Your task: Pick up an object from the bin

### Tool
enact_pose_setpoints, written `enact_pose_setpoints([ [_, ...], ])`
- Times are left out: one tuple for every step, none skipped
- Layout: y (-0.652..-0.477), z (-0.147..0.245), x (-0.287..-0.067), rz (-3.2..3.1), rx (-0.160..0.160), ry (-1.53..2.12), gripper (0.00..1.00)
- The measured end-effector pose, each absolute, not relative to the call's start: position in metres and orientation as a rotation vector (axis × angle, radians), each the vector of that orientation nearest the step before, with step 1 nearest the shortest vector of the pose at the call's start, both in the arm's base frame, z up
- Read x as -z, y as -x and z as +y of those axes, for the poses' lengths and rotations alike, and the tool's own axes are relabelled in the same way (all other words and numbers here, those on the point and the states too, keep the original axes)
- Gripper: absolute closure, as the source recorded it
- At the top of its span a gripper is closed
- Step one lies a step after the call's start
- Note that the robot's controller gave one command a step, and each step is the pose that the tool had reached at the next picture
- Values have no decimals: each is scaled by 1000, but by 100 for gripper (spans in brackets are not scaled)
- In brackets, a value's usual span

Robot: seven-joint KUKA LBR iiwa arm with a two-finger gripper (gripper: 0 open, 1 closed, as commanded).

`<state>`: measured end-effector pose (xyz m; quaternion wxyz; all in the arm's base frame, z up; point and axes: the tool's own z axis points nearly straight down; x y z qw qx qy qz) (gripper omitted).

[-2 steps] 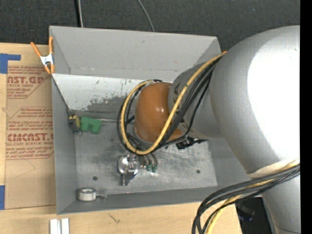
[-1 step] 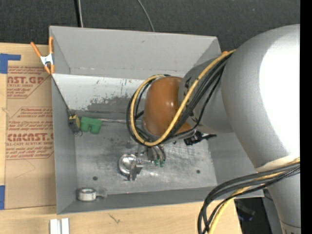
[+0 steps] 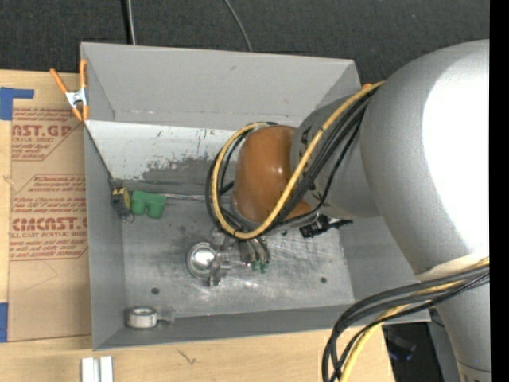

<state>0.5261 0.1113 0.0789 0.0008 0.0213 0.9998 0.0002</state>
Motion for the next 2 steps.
enact_pose_setpoints([
  [-542, 113, -192, 3131, -5, -51, 100],
  [-557, 101, -372, 3129, -4, -43, 100],
])
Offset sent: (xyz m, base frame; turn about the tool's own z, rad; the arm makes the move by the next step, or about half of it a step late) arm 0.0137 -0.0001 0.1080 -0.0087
